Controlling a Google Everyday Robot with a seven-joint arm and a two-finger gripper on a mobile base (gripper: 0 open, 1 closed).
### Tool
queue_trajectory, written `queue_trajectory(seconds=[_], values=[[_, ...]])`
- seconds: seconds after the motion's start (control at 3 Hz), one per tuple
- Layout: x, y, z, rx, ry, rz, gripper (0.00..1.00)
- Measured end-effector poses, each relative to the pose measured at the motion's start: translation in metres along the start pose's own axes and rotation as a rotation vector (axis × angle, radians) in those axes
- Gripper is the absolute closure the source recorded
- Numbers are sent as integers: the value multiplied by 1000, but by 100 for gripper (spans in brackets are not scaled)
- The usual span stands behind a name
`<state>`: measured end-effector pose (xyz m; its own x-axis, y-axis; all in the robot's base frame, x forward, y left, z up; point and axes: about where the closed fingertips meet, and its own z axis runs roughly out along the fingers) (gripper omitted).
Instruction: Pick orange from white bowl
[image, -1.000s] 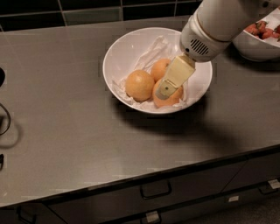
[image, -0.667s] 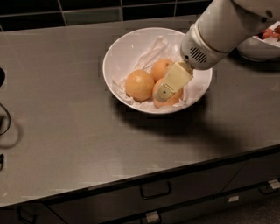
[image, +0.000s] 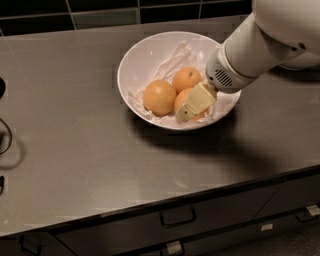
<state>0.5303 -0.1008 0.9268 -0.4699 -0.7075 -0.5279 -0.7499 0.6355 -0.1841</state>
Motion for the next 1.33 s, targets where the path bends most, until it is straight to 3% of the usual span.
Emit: queue_trajectory(seconds=[0.67,1.33], values=[[-1,1,10,9,7,3,26],[-21,7,4,25,17,-47,25]])
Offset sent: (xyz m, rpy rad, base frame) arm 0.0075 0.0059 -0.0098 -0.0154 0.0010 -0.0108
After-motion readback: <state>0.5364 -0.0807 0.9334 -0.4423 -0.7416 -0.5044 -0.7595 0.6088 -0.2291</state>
